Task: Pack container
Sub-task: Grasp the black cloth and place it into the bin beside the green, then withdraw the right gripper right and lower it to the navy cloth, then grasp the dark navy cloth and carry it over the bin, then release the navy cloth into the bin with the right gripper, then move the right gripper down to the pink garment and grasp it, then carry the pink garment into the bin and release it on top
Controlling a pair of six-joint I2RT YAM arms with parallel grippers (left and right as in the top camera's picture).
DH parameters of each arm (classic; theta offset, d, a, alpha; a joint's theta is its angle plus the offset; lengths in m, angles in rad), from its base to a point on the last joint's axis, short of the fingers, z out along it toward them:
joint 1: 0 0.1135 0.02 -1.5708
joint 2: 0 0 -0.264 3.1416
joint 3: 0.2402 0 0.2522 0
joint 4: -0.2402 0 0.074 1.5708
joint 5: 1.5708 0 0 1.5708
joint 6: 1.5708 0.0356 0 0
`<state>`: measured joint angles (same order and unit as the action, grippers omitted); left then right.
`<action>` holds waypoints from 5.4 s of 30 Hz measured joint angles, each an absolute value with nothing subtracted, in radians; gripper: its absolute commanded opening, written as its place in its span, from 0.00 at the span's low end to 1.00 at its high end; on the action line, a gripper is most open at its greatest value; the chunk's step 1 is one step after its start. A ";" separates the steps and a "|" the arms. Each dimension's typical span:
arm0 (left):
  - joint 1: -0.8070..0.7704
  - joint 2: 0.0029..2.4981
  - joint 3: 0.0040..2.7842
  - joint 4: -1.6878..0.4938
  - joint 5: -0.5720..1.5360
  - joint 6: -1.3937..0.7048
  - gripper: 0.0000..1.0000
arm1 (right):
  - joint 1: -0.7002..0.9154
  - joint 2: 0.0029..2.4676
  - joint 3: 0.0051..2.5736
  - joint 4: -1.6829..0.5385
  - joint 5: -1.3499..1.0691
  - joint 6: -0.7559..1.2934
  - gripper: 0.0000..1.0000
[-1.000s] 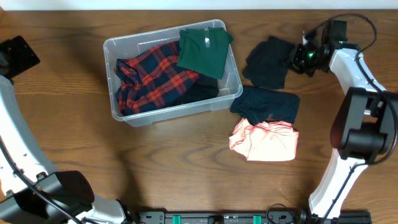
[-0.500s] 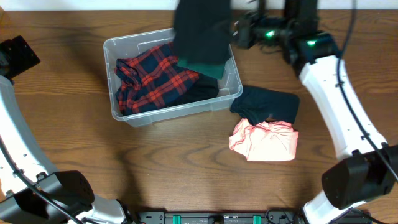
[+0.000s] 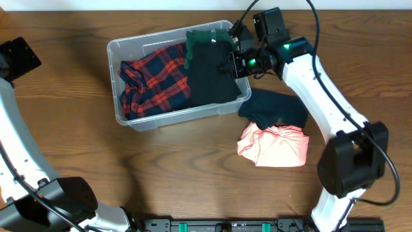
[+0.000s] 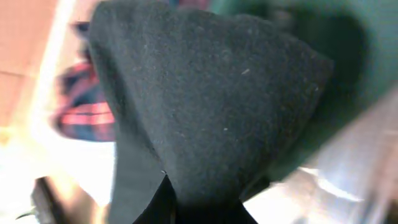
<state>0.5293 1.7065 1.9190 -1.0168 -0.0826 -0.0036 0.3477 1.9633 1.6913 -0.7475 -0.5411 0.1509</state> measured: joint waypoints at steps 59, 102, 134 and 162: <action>0.529 1.707 1.919 -1.017 -0.083 -0.004 0.98 | -0.168 2.016 1.312 -0.813 -0.595 0.045 0.44; 0.529 1.707 1.919 -1.017 -0.083 -0.004 0.98 | 0.501 2.159 1.592 0.052 -0.746 0.536 0.01; 0.529 1.707 1.919 -1.017 -0.083 -0.004 0.98 | -0.131 1.544 1.437 -1.253 -0.358 0.095 0.90; 0.529 1.707 1.919 -1.017 -0.083 -0.004 0.98 | -0.226 1.555 0.645 -0.611 -0.664 0.055 0.10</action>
<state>0.5293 1.7065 1.9190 -1.0168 -0.0826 -0.0036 -0.2260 1.5551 0.6453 -0.6113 -0.6636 0.0551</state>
